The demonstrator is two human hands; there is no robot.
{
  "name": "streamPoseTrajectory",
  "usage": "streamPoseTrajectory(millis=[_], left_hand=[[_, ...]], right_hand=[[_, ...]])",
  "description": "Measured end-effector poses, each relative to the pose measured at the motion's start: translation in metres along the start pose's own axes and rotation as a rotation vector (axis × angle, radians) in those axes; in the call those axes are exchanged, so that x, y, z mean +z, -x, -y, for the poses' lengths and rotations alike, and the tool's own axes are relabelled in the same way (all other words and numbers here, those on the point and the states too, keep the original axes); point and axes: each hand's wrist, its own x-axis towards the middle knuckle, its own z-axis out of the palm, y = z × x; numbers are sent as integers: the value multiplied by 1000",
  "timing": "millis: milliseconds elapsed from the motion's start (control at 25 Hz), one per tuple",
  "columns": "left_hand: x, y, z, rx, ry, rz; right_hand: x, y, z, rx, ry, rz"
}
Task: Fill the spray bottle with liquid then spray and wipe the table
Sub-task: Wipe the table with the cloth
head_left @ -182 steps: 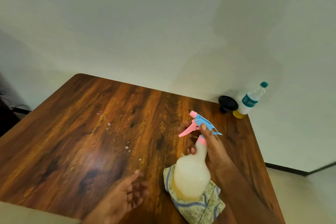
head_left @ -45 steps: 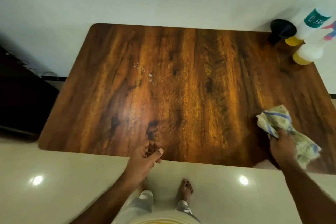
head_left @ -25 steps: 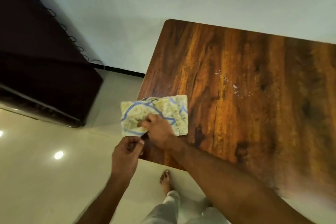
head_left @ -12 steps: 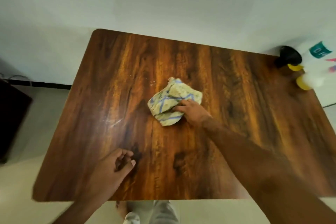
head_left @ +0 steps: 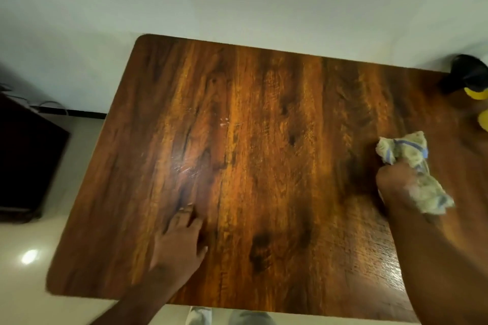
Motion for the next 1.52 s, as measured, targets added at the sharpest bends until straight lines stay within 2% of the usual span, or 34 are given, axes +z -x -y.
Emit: streamPoseTrajectory(millis=[80,200,320,440,560,640,720,840,880,960,1080,1240,1400,1520], left_hand=[[-3,-1,3,14,-19,46],[-11,-2,8,59,-48,85],[-12,-4,11,96,-84,117],[-9,-1,10,71,5,48],[-6,15,19,-83,262,-169],[-8,27,34,-219,347,-289],[-6,32,51,-344,347,-388],[-5,25,62,-386,310,-387],[-4,19,59,-352,292,-342],[1,9,51,-257,240,-277],[6,-2,28,-136,245,-249],[8,5,18,-65,271,-278],[13,11,24,-7,299,-257],[14,24,40,-7,373,-281]], right_hand=[[19,22,46,8,-75,21],[75,47,99,-64,-161,-47],[123,97,177,-294,-217,151],[167,181,249,-636,-233,399],[196,283,270,-1154,-56,684],[198,322,254,-1476,128,760],[190,322,232,-1714,252,819],[167,264,207,-1908,398,747],[157,236,203,-1902,427,719],[137,173,197,-1770,397,668],[96,55,170,-1355,277,529],[38,-59,78,-770,86,246],[24,-56,6,-430,2,122],[36,-5,23,-290,-183,185]])
